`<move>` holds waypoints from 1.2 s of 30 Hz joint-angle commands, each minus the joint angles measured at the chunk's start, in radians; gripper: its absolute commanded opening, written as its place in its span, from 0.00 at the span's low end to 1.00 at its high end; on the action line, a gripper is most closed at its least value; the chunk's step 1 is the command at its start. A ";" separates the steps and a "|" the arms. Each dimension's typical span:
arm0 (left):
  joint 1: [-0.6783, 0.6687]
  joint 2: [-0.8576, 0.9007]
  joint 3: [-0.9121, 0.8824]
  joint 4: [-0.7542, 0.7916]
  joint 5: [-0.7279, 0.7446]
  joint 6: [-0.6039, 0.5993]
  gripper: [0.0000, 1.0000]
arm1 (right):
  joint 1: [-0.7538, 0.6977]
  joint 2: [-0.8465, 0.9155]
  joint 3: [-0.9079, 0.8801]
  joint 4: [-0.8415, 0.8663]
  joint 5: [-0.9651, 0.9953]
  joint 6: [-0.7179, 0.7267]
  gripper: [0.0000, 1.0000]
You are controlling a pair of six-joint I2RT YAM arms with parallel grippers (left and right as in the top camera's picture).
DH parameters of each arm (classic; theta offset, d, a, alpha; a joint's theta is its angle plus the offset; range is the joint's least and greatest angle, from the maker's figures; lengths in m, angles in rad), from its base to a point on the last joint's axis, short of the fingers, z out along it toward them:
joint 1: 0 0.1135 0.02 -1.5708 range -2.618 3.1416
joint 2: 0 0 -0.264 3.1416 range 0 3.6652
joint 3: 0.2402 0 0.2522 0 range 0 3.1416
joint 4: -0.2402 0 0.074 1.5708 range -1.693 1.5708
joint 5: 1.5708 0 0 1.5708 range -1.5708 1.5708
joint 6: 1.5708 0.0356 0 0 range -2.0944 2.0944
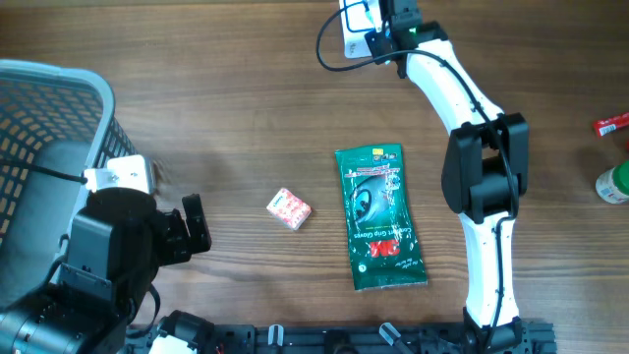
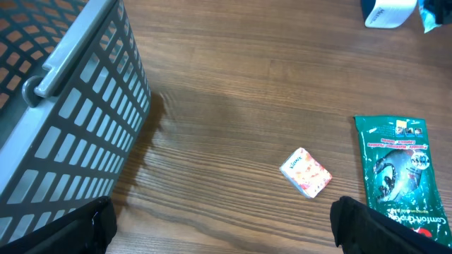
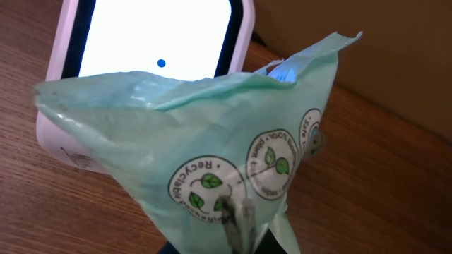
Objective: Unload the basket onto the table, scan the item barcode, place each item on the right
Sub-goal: 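Carry the wipes pack right and drop it near the jar, then move the right gripper back toward the green gloves pack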
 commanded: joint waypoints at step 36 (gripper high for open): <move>0.004 0.000 0.000 0.003 0.005 -0.009 1.00 | -0.765 -0.084 0.056 -0.612 0.087 0.430 0.04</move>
